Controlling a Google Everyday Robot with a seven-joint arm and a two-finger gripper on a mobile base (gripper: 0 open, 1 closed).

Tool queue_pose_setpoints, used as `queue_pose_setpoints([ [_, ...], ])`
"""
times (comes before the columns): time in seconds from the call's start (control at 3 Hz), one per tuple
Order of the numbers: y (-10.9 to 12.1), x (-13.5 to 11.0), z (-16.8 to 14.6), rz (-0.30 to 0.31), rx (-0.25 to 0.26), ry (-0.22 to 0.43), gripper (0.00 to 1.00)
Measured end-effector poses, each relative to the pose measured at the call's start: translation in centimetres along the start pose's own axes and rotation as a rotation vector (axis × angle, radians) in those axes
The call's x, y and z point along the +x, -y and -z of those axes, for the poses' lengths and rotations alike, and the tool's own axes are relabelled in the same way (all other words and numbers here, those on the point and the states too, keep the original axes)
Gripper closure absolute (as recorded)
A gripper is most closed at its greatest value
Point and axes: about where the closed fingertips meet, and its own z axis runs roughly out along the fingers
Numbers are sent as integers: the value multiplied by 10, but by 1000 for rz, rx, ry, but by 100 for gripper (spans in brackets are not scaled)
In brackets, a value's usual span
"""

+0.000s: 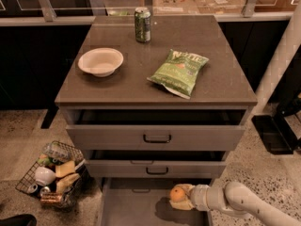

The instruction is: Place orange into bottom drawer

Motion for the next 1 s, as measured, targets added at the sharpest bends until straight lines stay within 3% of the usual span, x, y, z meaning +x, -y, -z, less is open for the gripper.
queue_pose_setpoints([
  [0.33,-9,23,-46,2,-68,17,100],
  [0.67,-10,24,-51,2,-70,22,100],
  [1.0,-12,41,-74,-3,-87,46,100],
])
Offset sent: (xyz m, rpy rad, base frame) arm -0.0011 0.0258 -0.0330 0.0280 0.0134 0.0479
